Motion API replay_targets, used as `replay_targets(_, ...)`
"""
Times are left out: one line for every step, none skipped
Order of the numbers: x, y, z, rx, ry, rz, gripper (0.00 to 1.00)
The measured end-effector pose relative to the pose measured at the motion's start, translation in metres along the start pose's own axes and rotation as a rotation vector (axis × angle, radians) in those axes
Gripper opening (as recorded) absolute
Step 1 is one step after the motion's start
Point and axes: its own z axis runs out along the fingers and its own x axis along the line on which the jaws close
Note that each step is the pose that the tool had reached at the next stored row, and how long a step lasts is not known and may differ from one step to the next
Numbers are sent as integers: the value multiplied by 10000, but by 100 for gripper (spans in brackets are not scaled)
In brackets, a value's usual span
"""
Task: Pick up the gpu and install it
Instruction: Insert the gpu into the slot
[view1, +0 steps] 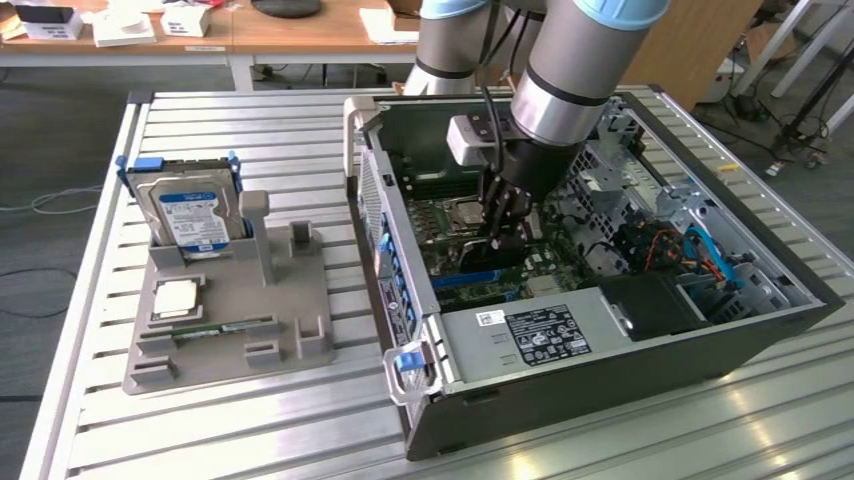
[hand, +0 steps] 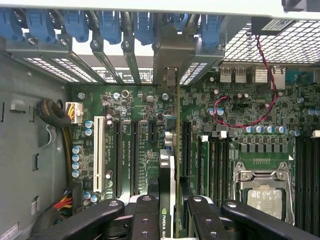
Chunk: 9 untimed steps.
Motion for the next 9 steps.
replay_targets(0,-1,6,2,-3,0,27)
replay_targets(0,-1,6,0,0,-1,27)
replay_targets(0,-1,6,0,1,0,27)
replay_targets(1,0,6,0,2,0,27)
replay_targets(0,0,6,0,1,0,27)
replay_targets(1,0,8,-1,2,1,27)
replay_targets(0,-1,14,1,0,0,27)
replay_targets(1,0,17,0,1,0,27)
replay_targets(1,0,17,-1,2,0,27)
